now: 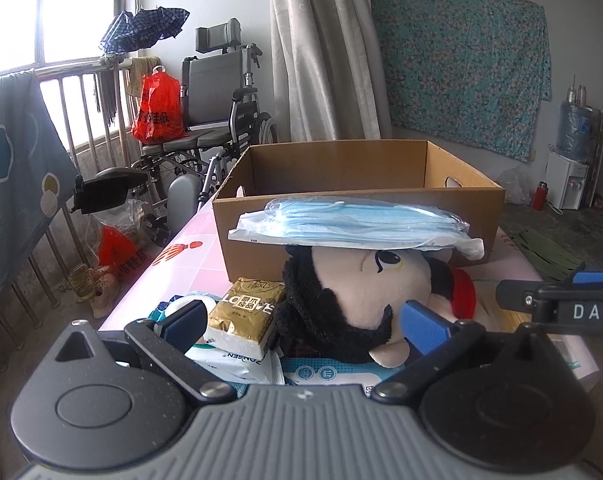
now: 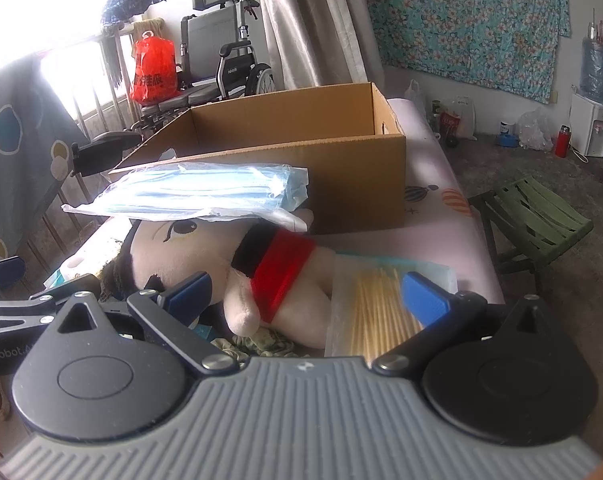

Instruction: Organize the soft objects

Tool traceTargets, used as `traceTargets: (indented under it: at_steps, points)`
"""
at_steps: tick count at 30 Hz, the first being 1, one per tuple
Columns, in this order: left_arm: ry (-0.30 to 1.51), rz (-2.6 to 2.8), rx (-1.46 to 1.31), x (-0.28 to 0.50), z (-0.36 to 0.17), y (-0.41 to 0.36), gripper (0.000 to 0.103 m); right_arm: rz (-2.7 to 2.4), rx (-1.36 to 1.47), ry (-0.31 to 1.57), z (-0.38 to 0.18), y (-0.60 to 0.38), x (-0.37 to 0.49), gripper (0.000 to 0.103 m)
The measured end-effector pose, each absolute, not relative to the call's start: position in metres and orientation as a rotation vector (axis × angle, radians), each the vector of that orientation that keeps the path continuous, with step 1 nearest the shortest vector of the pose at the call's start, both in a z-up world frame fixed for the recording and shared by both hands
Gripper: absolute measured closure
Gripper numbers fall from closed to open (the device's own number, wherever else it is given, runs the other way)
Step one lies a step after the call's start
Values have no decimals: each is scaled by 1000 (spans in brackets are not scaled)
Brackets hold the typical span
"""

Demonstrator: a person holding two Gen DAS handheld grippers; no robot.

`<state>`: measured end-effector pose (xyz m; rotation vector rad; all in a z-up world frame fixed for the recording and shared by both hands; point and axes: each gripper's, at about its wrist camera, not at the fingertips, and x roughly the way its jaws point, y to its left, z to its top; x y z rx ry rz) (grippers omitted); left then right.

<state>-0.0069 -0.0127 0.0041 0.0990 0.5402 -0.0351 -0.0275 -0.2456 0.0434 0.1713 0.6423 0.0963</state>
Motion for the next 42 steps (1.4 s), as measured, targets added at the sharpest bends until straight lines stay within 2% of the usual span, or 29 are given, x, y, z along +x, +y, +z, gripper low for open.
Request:
traceTargets:
  at_steps: [42]
  points:
    - [577, -18, 74, -4, -2, -6, 0, 86, 150, 629, 43, -243, -30, 1]
